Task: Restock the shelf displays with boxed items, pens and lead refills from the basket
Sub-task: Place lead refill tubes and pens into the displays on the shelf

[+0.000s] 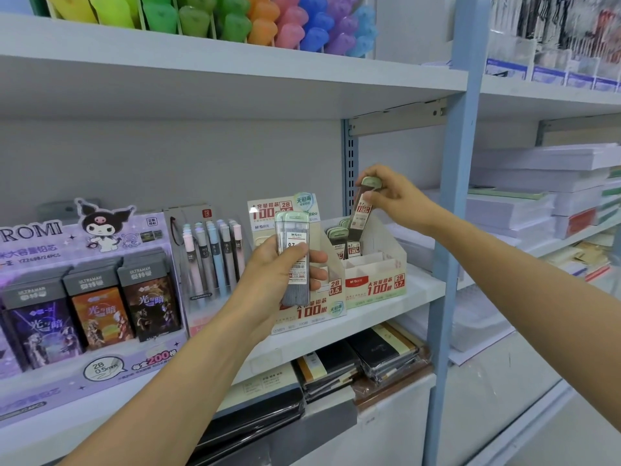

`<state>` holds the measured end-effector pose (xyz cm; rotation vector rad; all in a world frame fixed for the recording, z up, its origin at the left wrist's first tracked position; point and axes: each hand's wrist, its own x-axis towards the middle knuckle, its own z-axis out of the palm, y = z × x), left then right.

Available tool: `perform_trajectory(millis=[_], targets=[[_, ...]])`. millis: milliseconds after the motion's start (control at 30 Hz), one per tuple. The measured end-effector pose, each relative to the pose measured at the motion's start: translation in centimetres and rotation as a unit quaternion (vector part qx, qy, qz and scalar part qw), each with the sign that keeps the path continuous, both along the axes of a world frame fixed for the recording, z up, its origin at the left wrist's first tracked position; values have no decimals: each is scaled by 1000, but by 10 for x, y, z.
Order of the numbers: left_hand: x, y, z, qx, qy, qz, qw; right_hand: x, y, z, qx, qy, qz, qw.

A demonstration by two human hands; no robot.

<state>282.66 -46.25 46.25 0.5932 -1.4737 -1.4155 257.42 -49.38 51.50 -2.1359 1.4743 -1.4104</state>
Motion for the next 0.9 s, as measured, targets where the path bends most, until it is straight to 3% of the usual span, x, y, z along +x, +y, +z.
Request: perform_trajectory(millis=[100,267,600,800,900], targets=[[1,0,-2,0,-2,1,1000,-11,8,8,-21,-19,-17,999],[-3,0,0,-3,-2,-3,1000,-15,6,-4,10,49,-44,998],[-3,-2,-6,-10,-15,-9,1000,-12,-20,-20,43,68,-85,993],[-5,-1,-7,-7,-19,-5,1000,-7,-25,-33,-11,147,-208,967],[-5,0,-7,-14,-32,0,999,6,-11,-32,-58,69,-182,979]])
